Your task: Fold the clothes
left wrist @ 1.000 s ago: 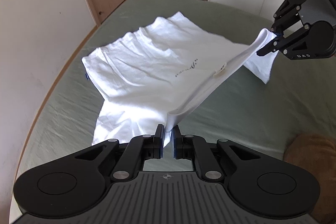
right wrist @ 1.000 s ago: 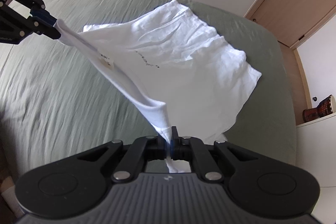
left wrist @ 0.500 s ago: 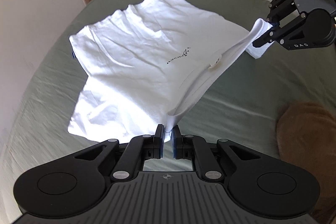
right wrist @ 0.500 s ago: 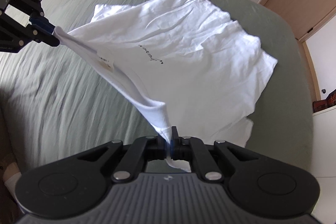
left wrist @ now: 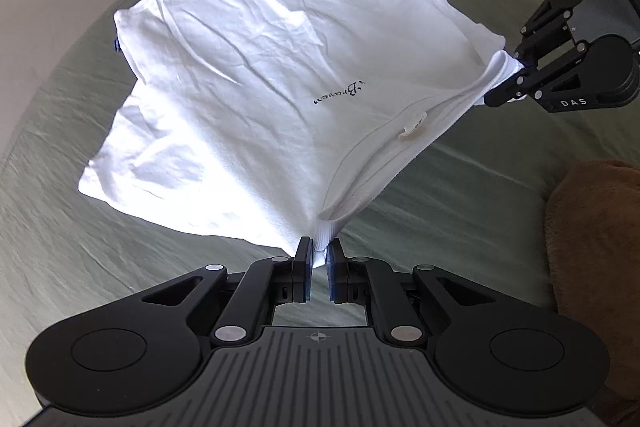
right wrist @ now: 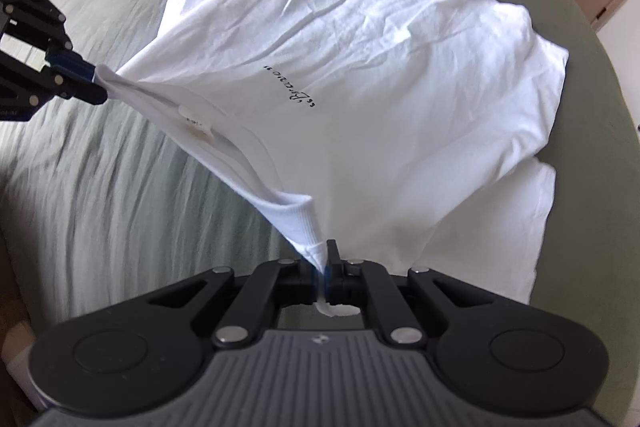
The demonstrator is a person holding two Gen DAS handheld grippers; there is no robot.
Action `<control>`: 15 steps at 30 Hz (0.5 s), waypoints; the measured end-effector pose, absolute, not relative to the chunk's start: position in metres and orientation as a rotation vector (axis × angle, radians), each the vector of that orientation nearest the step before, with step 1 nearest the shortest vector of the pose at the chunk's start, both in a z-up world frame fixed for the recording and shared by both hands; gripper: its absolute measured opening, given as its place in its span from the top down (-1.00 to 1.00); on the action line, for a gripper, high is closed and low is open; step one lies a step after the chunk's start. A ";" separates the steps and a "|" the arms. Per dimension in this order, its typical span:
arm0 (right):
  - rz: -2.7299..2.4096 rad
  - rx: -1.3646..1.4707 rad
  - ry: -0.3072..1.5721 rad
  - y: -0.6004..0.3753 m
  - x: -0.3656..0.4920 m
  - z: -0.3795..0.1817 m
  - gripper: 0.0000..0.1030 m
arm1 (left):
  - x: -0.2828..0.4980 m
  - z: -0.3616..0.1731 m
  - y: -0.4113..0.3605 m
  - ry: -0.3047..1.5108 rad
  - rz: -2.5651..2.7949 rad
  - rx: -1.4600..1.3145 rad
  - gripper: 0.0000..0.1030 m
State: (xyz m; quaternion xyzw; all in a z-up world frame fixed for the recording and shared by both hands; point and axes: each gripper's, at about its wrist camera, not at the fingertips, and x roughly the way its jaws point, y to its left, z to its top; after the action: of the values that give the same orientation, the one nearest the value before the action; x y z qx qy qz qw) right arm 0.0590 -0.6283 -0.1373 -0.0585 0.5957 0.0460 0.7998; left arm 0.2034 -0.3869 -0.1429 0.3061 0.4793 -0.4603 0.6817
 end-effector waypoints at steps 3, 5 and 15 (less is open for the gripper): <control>0.087 -0.101 1.279 -0.629 0.057 -0.146 0.94 | 0.208 -0.150 -0.391 1.077 -1.035 0.696 0.86; 0.081 -0.091 1.281 -0.629 0.056 -0.150 0.94 | 0.210 -0.154 -0.393 1.080 -1.032 0.696 0.86; 0.059 -0.075 1.292 -0.622 0.052 -0.170 0.84 | 0.217 -0.160 -0.396 1.084 -1.008 0.686 0.86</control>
State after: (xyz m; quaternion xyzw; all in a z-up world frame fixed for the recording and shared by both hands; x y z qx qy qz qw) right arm 0.0525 -0.6221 -0.1703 -0.0347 0.6016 0.0274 0.7976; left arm 0.2166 -0.3962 -0.1605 0.3063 0.4839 -0.4500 0.6852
